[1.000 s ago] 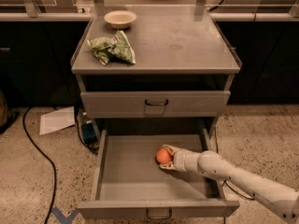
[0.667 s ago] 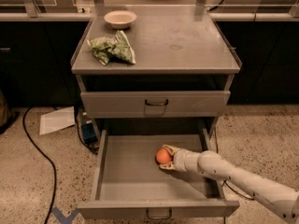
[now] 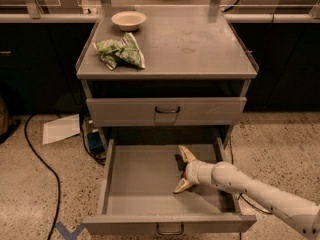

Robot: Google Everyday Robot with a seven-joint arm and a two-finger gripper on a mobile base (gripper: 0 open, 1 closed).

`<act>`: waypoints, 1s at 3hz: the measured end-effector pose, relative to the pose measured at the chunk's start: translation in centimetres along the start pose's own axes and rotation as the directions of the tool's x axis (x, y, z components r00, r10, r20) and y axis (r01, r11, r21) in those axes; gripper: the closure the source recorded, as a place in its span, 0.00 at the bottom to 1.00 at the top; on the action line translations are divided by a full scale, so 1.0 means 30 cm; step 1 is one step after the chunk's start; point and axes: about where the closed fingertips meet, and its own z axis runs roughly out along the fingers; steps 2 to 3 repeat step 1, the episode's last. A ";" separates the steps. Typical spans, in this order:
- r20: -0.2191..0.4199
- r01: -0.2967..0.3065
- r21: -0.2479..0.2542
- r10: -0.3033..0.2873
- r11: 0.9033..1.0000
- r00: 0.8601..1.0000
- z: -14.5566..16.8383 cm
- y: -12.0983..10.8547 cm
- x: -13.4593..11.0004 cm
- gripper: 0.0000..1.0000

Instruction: Place orange into middle drawer

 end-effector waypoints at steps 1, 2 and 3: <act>0.000 0.000 0.000 0.000 1.000 1.000 0.000 0.000 0.000 0.00; 0.000 0.000 0.000 0.000 1.000 1.000 0.000 0.000 0.000 0.00; 0.000 0.000 0.000 0.000 1.000 1.000 0.000 0.000 0.000 0.00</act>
Offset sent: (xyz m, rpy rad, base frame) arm 0.0000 0.0000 0.0000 0.0000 0.0000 0.0000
